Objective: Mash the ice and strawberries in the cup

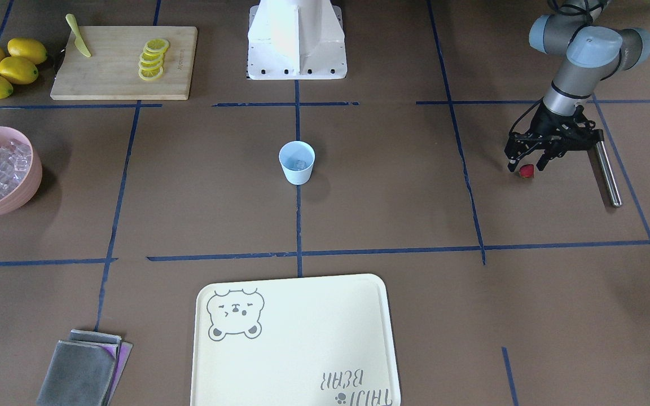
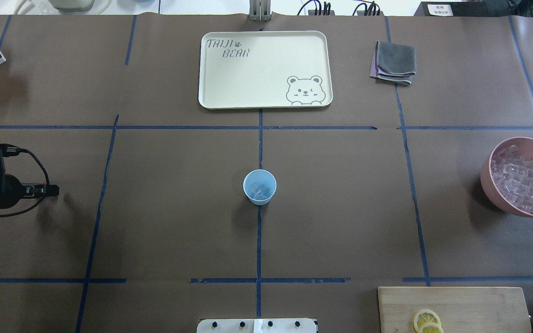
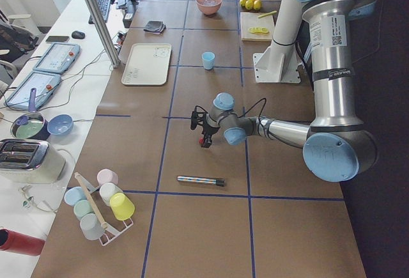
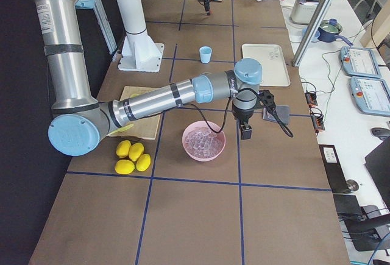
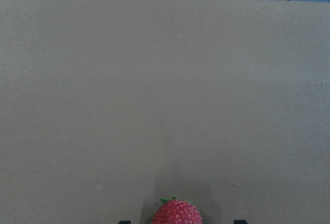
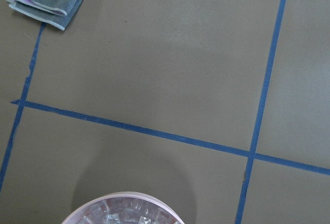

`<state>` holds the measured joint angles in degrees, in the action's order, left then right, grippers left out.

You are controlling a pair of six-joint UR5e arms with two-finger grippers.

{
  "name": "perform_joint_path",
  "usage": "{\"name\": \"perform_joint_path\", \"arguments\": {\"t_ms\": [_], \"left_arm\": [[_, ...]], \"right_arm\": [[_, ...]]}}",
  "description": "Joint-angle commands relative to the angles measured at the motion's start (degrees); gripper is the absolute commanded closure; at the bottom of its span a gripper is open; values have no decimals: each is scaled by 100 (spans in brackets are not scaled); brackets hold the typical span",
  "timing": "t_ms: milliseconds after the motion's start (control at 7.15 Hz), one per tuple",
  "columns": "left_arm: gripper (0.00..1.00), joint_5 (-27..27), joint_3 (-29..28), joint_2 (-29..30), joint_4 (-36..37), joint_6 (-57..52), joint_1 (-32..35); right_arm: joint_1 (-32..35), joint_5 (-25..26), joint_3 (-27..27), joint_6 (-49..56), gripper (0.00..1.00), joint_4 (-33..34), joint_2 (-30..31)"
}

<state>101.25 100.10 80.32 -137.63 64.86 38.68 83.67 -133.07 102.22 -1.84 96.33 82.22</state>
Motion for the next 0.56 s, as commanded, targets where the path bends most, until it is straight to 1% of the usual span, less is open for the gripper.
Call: {"name": "perform_joint_path", "arguments": {"t_ms": [0, 140, 420], "left_arm": [[51, 0, 1, -7, 0, 0, 17], [56, 0, 1, -16, 0, 0, 17], [71, 0, 36, -42, -9, 0, 52]], "right_arm": [[0, 0, 0, 0, 0, 0, 14], [0, 0, 0, 0, 0, 0, 14], [0, 0, 0, 0, 0, 0, 14]]}}
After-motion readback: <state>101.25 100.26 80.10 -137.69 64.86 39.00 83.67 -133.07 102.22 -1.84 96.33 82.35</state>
